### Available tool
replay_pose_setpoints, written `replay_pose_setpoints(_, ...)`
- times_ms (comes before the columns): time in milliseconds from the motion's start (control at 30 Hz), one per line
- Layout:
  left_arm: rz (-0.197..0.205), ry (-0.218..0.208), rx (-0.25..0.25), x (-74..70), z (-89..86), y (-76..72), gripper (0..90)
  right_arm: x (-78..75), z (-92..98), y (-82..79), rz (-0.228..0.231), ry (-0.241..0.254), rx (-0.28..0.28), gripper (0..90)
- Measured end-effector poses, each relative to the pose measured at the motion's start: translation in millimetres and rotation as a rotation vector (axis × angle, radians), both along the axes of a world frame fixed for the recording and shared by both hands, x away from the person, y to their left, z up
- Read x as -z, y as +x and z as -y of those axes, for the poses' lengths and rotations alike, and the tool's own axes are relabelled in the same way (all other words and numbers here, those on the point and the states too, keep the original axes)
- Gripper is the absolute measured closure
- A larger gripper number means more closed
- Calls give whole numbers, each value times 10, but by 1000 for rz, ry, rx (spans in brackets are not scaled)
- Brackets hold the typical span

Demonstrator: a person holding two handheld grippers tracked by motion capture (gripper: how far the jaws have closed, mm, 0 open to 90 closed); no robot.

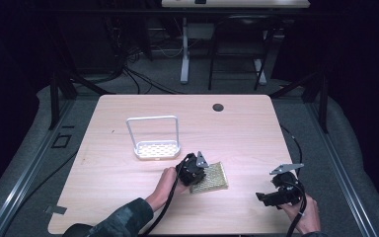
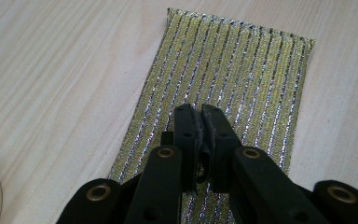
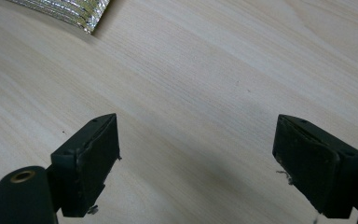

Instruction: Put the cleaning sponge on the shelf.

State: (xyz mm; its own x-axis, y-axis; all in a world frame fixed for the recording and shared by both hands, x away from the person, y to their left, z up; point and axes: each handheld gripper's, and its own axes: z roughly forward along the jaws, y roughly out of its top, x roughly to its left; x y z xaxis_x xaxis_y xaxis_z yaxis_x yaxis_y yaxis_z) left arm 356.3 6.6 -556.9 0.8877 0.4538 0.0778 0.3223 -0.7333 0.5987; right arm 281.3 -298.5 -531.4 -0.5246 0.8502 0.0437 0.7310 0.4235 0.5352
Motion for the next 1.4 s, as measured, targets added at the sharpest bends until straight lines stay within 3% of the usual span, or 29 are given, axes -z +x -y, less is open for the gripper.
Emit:
replay_pose_setpoints(233,37,-13,16,-13,-4,-27,900,8,4,-2,7,3,-3,143)
replay_pose_setpoints(500,38,-25,41,-108,10,-60,900,-12,5,-7,19,6,-7,143)
replay_pose_setpoints(633,27,-54,31,-137,7,-57,898,-11,7,-7,10,3,-8,143)
replay_pose_setpoints(667,-17,-44,49,-120,33,-45,782,-11,8,-5,12,1,-8,143)
replay_pose_setpoints(700,-17,-44,49,-120,33,-45,682,-11,8,-5,12,1,-8,143)
replay_pose_setpoints(733,-62,-40,83,-90,60,-42,639,-7,8,-1,10,-1,-8,143)
replay_pose_setpoints(867,-92,-40,104,-51,85,-44,544,-3,2,0,1,2,-9,142)
replay_pose_setpoints(1200,-150,-66,71,7,51,9,624,-2,-8,-2,7,-6,-15,143)
replay_pose_setpoints(1333,-151,-75,59,16,35,24,696,-11,-4,-8,5,-5,-11,144)
replay_pose_setpoints(1400,-132,-61,54,13,44,11,717,-5,-4,-5,7,-3,-9,144)
